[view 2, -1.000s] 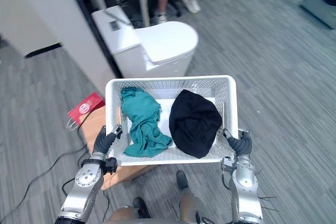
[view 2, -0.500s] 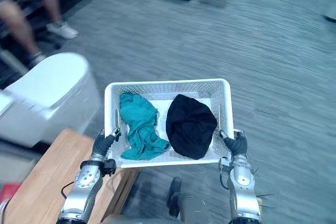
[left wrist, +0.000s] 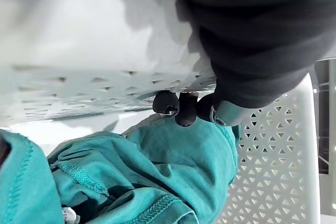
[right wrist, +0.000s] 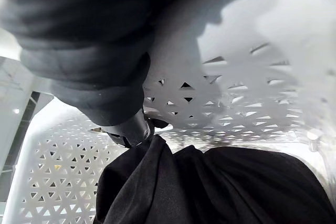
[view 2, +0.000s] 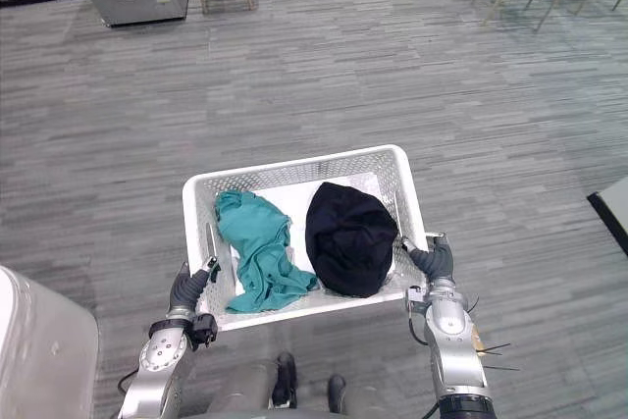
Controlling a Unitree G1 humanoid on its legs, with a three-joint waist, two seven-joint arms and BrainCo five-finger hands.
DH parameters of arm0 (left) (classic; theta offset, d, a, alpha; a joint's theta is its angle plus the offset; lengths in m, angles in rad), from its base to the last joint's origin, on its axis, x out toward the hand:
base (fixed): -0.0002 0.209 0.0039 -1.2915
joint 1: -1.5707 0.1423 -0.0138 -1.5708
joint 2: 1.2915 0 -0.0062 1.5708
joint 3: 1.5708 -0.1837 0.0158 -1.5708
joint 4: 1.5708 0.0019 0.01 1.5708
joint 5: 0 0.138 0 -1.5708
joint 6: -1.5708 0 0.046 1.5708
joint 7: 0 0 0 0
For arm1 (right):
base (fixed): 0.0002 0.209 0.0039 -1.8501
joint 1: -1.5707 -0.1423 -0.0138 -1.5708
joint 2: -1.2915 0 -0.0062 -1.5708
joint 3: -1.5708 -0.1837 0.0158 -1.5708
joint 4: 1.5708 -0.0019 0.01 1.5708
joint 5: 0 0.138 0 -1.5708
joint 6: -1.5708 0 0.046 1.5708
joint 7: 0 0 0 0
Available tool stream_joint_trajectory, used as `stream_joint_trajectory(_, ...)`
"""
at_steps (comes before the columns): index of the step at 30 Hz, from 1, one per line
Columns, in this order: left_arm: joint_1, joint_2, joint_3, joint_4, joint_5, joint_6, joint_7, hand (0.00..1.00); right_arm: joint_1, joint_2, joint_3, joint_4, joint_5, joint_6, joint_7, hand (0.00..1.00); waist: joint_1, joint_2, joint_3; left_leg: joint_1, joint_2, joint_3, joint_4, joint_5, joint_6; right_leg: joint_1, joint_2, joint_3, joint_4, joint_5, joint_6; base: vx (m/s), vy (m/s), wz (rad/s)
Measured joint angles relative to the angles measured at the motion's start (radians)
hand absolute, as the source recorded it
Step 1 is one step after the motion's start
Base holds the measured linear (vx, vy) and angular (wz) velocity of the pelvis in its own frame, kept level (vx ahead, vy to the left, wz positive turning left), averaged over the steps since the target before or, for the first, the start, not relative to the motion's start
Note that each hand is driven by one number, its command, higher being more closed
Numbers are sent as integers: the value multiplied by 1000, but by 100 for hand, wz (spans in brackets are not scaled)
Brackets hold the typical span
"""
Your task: Pick up the laundry basket with both hands and put the clothes into the washing machine.
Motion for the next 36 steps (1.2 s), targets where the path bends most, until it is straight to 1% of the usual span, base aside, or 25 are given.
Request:
stream_joint_trajectory(1, -1, 4, 4, -8, -9, 0, -1, 100, -8, 0, 2, 1, 0, 0, 6, 100, 0, 7, 0, 29, 19, -15, -22, -18, -13, -42, -7, -43, -89, 0, -22, 522, -48, 20)
stream_joint_trajectory(3, -6, 8, -6, -10, -18, 0, -3, 100, -9, -4, -8, -1, 1, -1, 11, 100, -11, 17, 5, 81, 55, -44, -63, -32, -32, -90, 18, -32, -304, 45, -11, 548, -119, 39)
stream_joint_trajectory(5, -20, 11, -35, 2, -17, 0, -4, 100, 10, -9, -30, -12, 1, -1, 13, 100, -50, 13, 5, 157, 85, -91, -105, -39, -82, -101, 47, 55, -725, 272, 40, 668, -248, 73)
stream_joint_trajectory(7, -20, 23, -44, 6, -17, 0, -4, 100, 27, -12, -30, -20, 1, -1, 13, 100, -64, -17, -5, 207, 82, -103, -102, -61, -133, -94, 32, 98, -868, 358, 32, 610, -261, 58)
stream_joint_trajectory(8, -41, 11, -48, 42, -14, 1, -4, 100, 38, -28, -39, -15, 1, 0, 13, 100, -67, 12, -7, 232, 116, -135, -45, -80, -163, -99, 45, 94, -770, 526, 17, 839, -364, 43)
stream_joint_trajectory(9, -67, -24, -52, 81, 2, 5, -6, 100, 29, -44, -61, -10, 1, 14, 13, 100, -61, 65, -7, 176, 174, -147, 109, -29, -207, -108, 86, 53, -670, 443, -18, 687, -311, 24)
stream_joint_trajectory(10, -74, -29, -53, 90, 5, 5, -6, 100, 28, -48, -67, -10, 0, 15, 13, 100, -59, 68, -4, 129, 187, -145, 218, 34, -215, -105, 96, 45, -638, 412, -32, 760, -382, 7)
stream_joint_trajectory(11, -74, -39, -53, 98, 5, 6, -7, 100, 33, -55, -63, -10, 2, 15, 14, 100, -53, 80, 6, -9, 249, -135, 525, 231, -222, -21, 121, 26, -647, 356, -57, 620, -319, 6)
stream_joint_trajectory(12, -73, -39, -62, 99, 5, 6, -7, 100, 32, -58, -65, -11, 2, 16, 13, 100, -48, 88, 14, -78, 302, -104, 698, 210, -207, 52, 145, 12, -688, 348, -69, 725, -355, 8)
stream_joint_trajectory(14, -72, -37, -65, 98, 2, 2, -6, 100, 42, -58, -65, -30, 3, 15, 10, 100, -27, 72, 28, -179, 326, -21, 840, 145, -167, 208, 157, 8, -782, 324, -92, 626, -233, 1)
stream_joint_trajectory(16, -71, -37, -61, 88, 0, -15, -7, 100, 42, -59, -65, -64, 4, 13, 9, 100, -21, 62, 32, -275, 306, 68, 776, 80, -146, 320, 151, 11, -874, 287, -101, 530, -116, 10)
stream_joint_trajectory(19, -70, -45, -52, 72, -7, -24, -12, 100, 29, -61, -65, -74, 4, 13, 9, 100, -1, 68, 33, -390, 200, 145, 374, 61, -138, 409, 130, 19, -932, 236, -77, 500, 34, -2)
stream_joint_trajectory(21, -35, -59, -36, 54, -7, -23, -23, 100, 16, -62, -53, -72, 3, 14, 10, 100, 28, 83, 32, -413, 137, 119, -24, 176, -217, 479, 112, 49, -958, 180, -41, 550, 125, -37)
stream_joint_trajectory(22, -27, -60, -34, 44, -7, -23, -23, 100, 12, -69, -46, -70, 3, 14, 10, 100, 35, 91, 34, -421, 138, 115, -57, 221, -220, 496, 116, 59, -962, 162, -31, 582, 195, -47)
stream_joint_trajectory(23, -24, -55, -34, 41, -7, -19, -24, 100, 6, -71, -34, -49, 3, 14, 10, 100, 50, 83, 31, -416, 126, 114, -31, 318, -173, 538, 99, 66, -971, 129, -12, 637, 241, -23)
stream_joint_trajectory(24, -24, -56, -32, 41, -7, -17, -24, 100, 0, -63, -32, -40, 3, 14, 9, 100, 51, 71, 25, -411, 101, 113, -13, 336, -130, 560, 77, 61, -972, 112, 1, 820, 267, 7)
stream_joint_trajectory(25, -24, -53, -25, 41, -7, -15, -24, 100, -3, -57, -26, -34, 3, 14, 9, 100, 40, 31, 19, -414, 61, 109, 40, 285, -36, 579, 36, 53, -948, 106, 39, 852, 277, 35)
stream_joint_trajectory(26, -22, -56, -26, 42, -6, -9, -25, 100, -5, -58, -27, -27, 2, 14, 9, 100, 34, 24, 20, -413, 46, 110, 103, 230, 16, 541, 10, 57, -811, 98, 64, 707, 218, 35)
stream_joint_trajectory(27, -17, -54, -31, 43, -6, -8, -25, 100, -7, -59, -29, -19, 2, 14, 9, 100, 36, 20, 18, -405, 42, 112, 121, 195, 14, 498, -2, 67, -686, 77, 104, 658, 241, 24)
stream_joint_trajectory(28, -21, -47, -38, 47, -6, -4, -25, 100, -15, -54, -40, -2, -3, 14, 11, 100, 28, 1, 23, -367, 13, 103, 139, 136, 13, 383, -29, 113, -388, 85, 212, 668, 205, 33)
stream_joint_trajectory(29, -35, -24, -45, 55, -6, 12, -25, 100, -4, -34, -45, 15, -9, 14, 11, 100, 17, -19, 26, -300, -25, 86, 133, 93, 19, 286, -40, 162, -103, 103, 213, 676, 187, 40)
stream_joint_trajectory(30, -35, -14, -47, 56, -3, 19, -25, 100, -1, -22, -46, 27, -9, 14, 10, 100, 11, -23, 28, -258, -37, 77, 122, 75, 17, 248, -38, 176, 6, 99, 204, 824, 158, 47)
stream_joint_trajectory(31, -28, 9, -48, 56, 4, 28, -24, 100, 13, -7, -41, 34, -17, 15, 10, 100, -9, -15, 31, -106, -54, 45, 44, 49, 18, 154, -35, 141, 126, 49, 106, 680, 101, 27)
stream_joint_trajectory(34, -43, 30, -52, 48, 3, 26, -23, 100, 21, 8, -44, 13, -17, 14, 10, 100, -32, -10, 30, 34, -53, -15, -59, 42, 27, 30, -15, 55, 20, -1, 16, 642, 33, 39)
stream_joint_trajectory(36, -78, 48, -76, 51, 2, 18, -23, 100, 44, 3, -65, -41, -17, 8, 9, 100, -54, -5, 29, 116, -34, -82, -114, 18, 0, -56, 39, 40, -360, 64, 18, 704, -59, 80)
